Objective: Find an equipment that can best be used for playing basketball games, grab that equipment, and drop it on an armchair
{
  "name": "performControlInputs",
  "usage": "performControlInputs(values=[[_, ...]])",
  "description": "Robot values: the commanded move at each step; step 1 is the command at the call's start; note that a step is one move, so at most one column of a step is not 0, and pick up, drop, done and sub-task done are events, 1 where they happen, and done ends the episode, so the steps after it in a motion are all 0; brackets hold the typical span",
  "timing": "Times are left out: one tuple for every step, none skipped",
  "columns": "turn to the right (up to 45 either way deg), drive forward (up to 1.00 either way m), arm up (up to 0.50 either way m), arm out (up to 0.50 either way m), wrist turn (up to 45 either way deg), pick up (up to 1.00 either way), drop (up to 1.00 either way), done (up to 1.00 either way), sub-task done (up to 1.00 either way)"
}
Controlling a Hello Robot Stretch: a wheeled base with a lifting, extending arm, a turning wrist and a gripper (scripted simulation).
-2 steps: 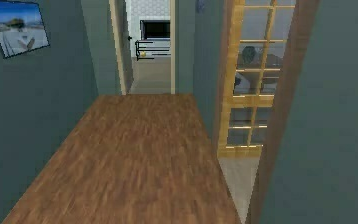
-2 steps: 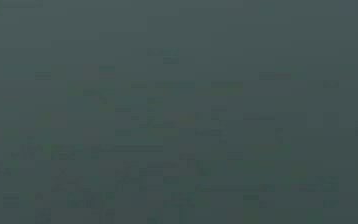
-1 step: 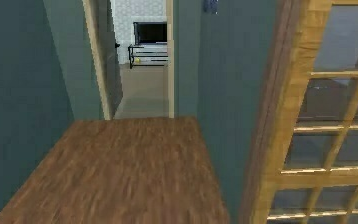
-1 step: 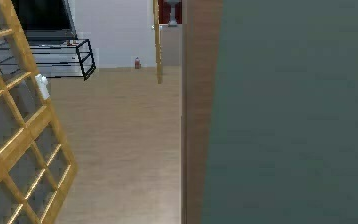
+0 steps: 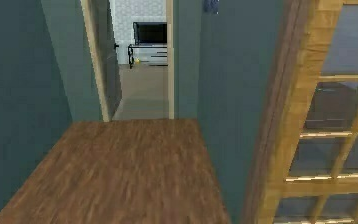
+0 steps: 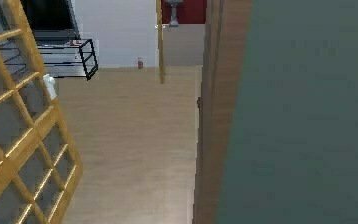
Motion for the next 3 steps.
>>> performControlInputs(values=[[45.0,0.00,0.00,0.00,0.0,0.00,0.00,0.00,0.00],[30.0,0.00,0.00,0.00,0.0,0.00,0.00,0.00,0.00],[0.0,0.70,0.00,0.00,0.0,0.00,0.00,0.00,0.00]])
